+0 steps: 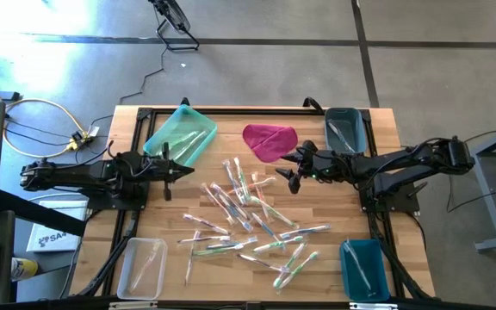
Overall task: Pick & Place Toothbrushes
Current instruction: Put the orange toothbrush to the transparent bin
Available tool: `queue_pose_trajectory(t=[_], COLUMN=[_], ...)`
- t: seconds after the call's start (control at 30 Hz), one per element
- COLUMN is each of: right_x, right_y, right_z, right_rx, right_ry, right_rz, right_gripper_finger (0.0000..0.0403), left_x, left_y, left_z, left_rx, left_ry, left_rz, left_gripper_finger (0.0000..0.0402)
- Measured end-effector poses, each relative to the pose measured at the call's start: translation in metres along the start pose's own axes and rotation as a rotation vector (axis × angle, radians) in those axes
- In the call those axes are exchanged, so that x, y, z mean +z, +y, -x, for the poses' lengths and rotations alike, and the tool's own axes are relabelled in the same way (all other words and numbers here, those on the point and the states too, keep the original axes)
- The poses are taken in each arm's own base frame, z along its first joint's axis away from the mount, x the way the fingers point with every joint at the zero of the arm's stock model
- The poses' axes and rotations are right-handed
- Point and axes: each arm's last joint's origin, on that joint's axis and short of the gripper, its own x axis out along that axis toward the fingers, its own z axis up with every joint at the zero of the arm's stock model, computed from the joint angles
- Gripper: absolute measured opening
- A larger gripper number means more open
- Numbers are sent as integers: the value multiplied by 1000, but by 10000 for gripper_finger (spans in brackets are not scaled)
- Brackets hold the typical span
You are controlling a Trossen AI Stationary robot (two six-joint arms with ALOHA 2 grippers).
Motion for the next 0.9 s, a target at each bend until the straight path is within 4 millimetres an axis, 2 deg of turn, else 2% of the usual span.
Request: queue_pose_trajectory(t=[0.33, 0.47, 0.67, 0.8, 0.9], right_x=[3, 15, 37, 43, 40], right_y=[0, 8, 24, 33, 36], right_z=[0, 0, -2, -10, -22], right_rx=[24, 120, 149, 150, 147], right_ry=[-28, -73, -78, -25, 27], right_rz=[20, 66, 222, 291, 329], right_gripper_finger=[243, 221, 189, 182, 182], left_x=[0, 0, 0, 0, 0], left_y=[0, 0, 0, 0, 0], left_z=[0, 0, 0, 0, 0], left_rx=[-1, 0, 0, 0, 0], left_ry=[0, 0, 0, 0, -1], left_rz=[1, 1, 1, 1, 1], left_gripper_finger=[1, 1, 1, 1, 1])
